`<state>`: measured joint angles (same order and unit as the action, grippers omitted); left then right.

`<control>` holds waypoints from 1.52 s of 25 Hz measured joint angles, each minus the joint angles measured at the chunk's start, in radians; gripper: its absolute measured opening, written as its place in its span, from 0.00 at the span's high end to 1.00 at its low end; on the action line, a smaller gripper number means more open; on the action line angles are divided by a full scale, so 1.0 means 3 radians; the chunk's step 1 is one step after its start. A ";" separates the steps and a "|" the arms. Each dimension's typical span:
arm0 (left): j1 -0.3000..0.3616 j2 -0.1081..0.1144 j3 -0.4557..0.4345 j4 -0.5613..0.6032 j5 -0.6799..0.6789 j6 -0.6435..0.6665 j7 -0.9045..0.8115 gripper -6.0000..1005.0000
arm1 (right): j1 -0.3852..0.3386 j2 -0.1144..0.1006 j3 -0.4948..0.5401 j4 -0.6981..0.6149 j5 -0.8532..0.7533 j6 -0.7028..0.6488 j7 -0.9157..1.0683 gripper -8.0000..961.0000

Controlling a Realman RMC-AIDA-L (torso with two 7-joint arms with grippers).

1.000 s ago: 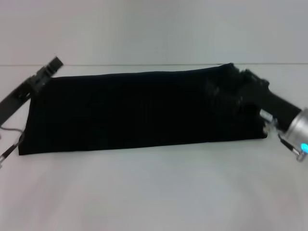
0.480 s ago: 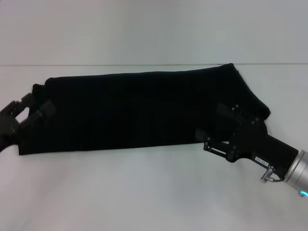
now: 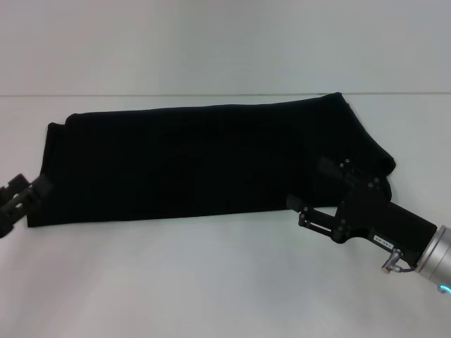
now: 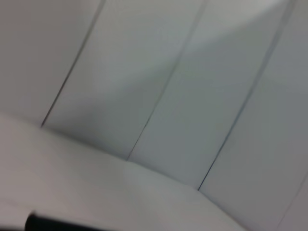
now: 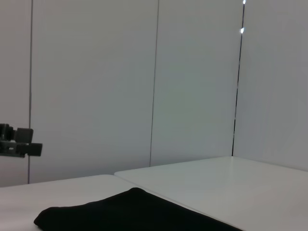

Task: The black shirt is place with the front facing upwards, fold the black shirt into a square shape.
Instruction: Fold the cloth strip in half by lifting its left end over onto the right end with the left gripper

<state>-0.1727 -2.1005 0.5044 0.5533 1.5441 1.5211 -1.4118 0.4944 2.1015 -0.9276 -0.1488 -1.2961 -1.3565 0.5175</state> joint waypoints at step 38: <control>-0.0386 0.0378 -0.0124 -0.0080 0.1326 -0.0915 -0.3692 0.21 | 0.0042 0.0010 -0.0009 0.0064 0.0000 0.0002 -0.0074 0.06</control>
<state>-0.2886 -1.9872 0.4672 0.5291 1.9420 1.2465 -2.5193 0.5071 2.1046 -0.9302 -0.1295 -1.2962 -1.3559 0.4954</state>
